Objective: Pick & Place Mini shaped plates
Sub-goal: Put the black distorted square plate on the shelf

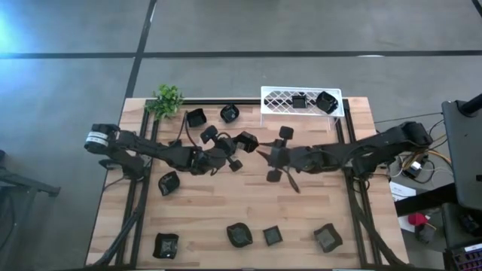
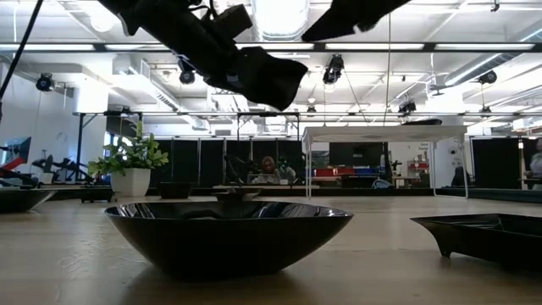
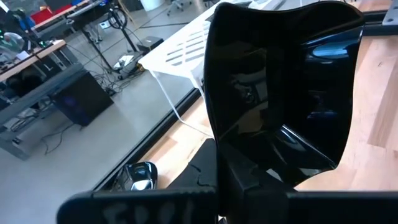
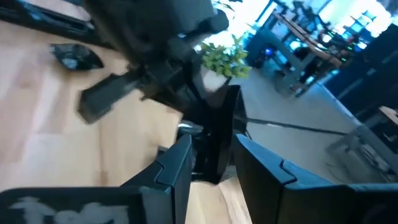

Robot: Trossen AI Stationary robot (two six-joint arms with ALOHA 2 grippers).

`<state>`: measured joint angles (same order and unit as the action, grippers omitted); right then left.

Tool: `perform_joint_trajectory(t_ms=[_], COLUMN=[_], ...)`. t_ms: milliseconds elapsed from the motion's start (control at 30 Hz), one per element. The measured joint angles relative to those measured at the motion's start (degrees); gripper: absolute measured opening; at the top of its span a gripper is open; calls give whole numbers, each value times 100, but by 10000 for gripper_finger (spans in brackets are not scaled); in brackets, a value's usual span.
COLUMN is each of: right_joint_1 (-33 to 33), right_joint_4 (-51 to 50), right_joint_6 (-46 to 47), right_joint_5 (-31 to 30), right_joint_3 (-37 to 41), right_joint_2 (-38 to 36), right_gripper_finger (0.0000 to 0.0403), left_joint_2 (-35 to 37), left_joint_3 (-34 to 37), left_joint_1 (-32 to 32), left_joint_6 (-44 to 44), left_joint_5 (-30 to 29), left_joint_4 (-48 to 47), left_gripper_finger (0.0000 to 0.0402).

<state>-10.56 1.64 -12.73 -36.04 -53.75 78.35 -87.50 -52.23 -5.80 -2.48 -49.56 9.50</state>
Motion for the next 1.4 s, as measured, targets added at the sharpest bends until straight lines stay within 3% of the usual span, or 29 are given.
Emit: perform_joint_trajectory(t_ms=[333, 1400], right_joint_1=[261, 349], right_joint_4=[75, 36], right_joint_6=[-41, 26], right_joint_5=[-23, -81], right_joint_3=[-163, -169], right_joint_2=[431, 421], right_gripper_finger=[117, 46], left_joint_2=[0, 0], left_joint_3=[0, 7], left_joint_1=[0, -160], left_joint_6=[56, 244], left_joint_5=[0, 7], left_joint_4=[41, 343], left_gripper_finger=[0, 0])
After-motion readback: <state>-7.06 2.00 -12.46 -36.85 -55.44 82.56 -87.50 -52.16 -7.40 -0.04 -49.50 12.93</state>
